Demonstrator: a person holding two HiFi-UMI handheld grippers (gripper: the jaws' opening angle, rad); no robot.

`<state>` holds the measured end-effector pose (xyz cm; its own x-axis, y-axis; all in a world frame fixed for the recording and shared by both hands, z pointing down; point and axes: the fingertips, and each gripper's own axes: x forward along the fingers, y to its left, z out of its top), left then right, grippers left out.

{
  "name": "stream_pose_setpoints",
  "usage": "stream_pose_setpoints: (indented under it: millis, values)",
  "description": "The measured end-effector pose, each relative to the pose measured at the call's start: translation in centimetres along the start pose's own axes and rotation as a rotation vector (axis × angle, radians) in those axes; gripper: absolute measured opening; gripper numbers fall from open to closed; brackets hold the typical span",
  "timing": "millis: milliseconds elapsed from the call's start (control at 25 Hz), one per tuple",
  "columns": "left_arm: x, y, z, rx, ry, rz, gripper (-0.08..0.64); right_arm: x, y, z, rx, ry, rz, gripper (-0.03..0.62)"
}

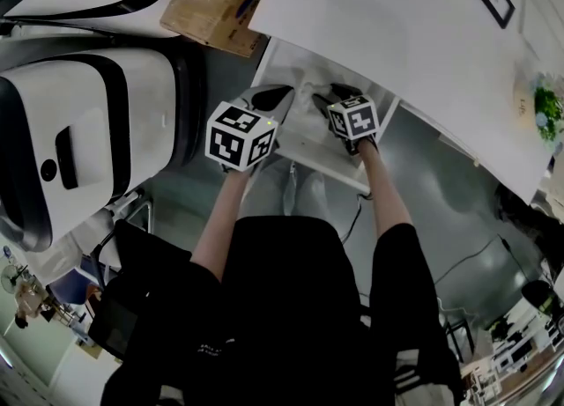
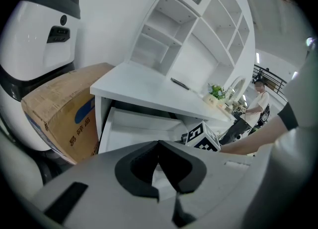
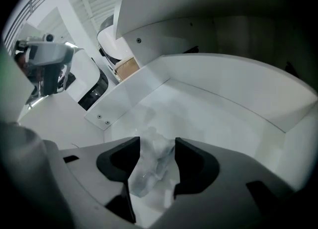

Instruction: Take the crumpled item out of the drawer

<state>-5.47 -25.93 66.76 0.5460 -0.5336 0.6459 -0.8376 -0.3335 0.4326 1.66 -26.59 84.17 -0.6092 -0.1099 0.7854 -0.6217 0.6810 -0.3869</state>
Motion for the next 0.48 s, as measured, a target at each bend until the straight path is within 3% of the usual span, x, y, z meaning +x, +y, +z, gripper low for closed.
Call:
stream_pose_setpoints:
  millis: [480]
  values:
    - [-0.3,-0.1,0.3,0.011,-0.03,0.011,-0.003,-1.3,1.5,-0.3,0.026,0.056,0.089,0.058]
